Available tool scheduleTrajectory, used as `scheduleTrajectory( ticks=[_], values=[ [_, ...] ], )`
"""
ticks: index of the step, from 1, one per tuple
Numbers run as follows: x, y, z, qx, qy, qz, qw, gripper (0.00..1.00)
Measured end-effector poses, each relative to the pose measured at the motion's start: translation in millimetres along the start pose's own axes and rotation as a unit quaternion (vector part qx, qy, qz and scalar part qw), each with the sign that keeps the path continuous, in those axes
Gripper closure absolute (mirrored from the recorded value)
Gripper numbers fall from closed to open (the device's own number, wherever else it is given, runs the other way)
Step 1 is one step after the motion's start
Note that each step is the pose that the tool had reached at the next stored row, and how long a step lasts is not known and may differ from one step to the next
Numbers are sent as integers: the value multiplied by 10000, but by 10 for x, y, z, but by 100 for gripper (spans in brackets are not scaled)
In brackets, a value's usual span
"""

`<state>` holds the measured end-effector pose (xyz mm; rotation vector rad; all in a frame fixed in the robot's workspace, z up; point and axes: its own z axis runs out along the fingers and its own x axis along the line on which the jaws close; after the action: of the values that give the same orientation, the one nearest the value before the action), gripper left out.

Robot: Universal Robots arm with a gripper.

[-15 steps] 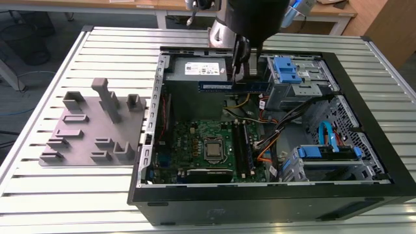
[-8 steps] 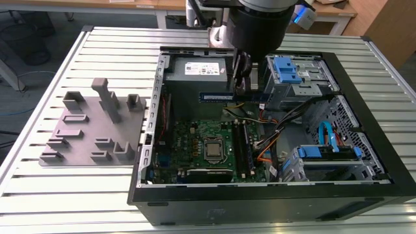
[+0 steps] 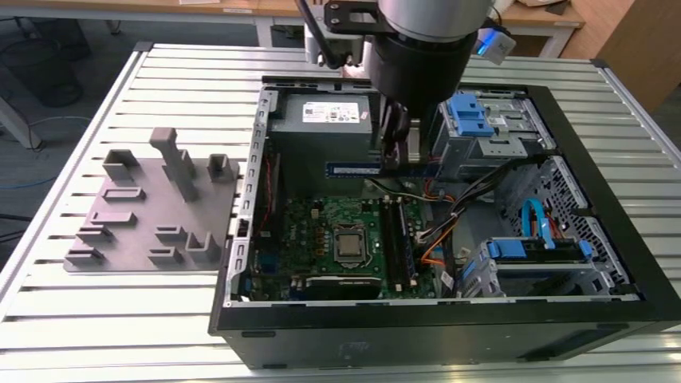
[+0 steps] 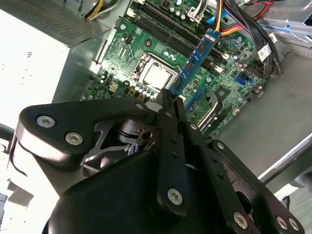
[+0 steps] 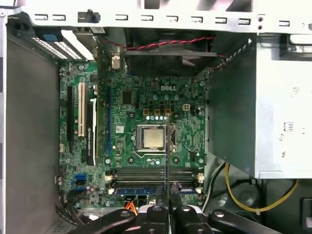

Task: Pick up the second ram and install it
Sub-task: 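Pick up the second ram and move it above second insertion slot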

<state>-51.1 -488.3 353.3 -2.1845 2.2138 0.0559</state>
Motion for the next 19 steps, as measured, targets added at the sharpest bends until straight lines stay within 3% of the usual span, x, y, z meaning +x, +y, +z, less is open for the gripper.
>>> scheduleTrajectory(
  ticks=[5, 10, 16, 19],
  values=[
    [36, -13, 90, 0, 0, 2, 10000, 86],
    [79, -115, 179, 0, 0, 2, 10000, 86],
    [234, -122, 279, 0, 1, 2, 10000, 86],
    [262, -122, 330, 0, -1, 2, 10000, 86]
  ],
)
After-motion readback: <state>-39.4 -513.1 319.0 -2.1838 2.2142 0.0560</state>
